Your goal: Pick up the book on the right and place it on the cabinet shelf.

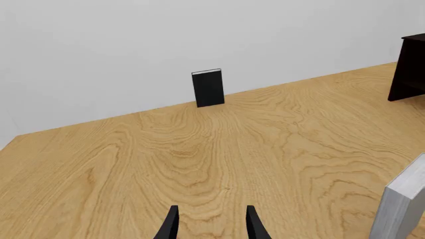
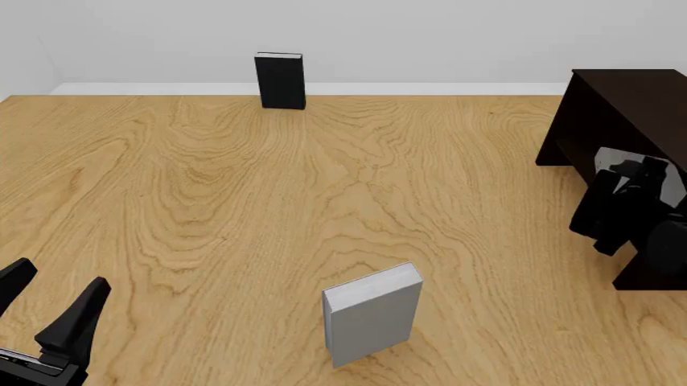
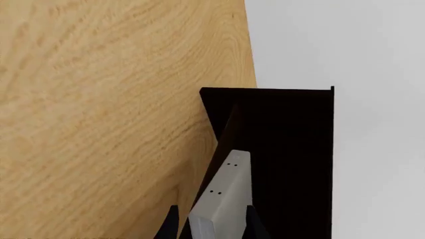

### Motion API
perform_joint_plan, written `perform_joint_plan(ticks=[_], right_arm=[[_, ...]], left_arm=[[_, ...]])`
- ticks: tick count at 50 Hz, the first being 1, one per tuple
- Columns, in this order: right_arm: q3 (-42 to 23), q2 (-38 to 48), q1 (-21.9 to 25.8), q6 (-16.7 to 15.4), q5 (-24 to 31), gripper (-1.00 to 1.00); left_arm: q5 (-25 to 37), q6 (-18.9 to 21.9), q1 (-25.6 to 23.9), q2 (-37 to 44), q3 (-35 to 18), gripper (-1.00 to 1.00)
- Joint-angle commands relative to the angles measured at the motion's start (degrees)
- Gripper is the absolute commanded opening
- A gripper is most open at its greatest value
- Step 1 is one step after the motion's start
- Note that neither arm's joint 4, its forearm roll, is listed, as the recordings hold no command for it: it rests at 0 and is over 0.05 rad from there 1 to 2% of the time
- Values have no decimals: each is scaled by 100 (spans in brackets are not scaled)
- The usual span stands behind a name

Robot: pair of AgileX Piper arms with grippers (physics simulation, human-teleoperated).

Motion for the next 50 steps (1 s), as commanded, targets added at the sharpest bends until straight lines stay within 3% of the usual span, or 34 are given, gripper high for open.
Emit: perform_joint_plan(ticks=[1,50], right_arm=[[154,119,-294,51,16,100],[-627,549,430,231,253,100]], left_arm=[[-3,6,7,0,0,100],[-4,25,30,-3,0,100]])
